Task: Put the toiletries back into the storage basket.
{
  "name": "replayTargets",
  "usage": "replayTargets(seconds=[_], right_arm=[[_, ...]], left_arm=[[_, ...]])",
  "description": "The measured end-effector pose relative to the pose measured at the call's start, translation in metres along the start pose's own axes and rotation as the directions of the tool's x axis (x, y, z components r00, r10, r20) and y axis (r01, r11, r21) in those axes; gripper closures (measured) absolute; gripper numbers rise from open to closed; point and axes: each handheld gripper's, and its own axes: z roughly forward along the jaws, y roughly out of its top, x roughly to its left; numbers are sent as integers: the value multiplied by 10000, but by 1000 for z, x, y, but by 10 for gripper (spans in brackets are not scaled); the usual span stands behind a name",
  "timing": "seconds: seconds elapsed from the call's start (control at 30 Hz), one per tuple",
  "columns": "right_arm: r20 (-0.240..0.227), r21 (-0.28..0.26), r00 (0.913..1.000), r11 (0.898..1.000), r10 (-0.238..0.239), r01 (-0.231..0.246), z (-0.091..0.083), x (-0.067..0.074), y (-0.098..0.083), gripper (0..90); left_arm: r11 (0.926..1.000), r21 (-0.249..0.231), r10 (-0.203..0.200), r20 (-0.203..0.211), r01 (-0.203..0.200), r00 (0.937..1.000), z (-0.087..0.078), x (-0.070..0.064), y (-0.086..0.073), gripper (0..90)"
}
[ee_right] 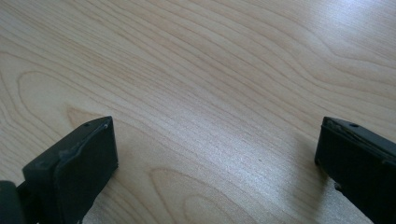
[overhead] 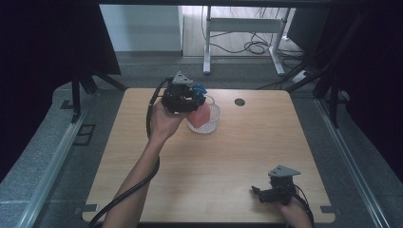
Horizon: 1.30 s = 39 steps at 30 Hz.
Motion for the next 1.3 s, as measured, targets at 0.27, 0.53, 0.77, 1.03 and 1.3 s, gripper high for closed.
replayTargets(seconds=[0.27, 0.53, 0.77, 1.03, 1.3], right_arm=[[-5, 2, 10000, 10000, 24, -24, 0, 0, 0, 0], [4, 10, 10000, 10000, 19, -19, 0, 0, 0, 0], [5, 9, 10000, 10000, 31, -31, 0, 0, 0, 0], [2, 13, 10000, 10000, 33, -33, 0, 0, 0, 0], [8, 13, 10000, 10000, 26, -26, 0, 0, 0, 0]], left_arm=[[10000, -62, -60, -174, 59, 9998, 10, 5, 8, 526], [10000, -41, -60, -342, 58, 9994, 21, 6, 13, 526], [10000, -16, -39, -531, 39, 9986, 28, 7, 17, 527], [10000, -46, -87, -702, 84, 9975, 38, 9, 18, 526], [9999, 7, -102, -861, 103, 9962, 49, 10, 19, 527]])
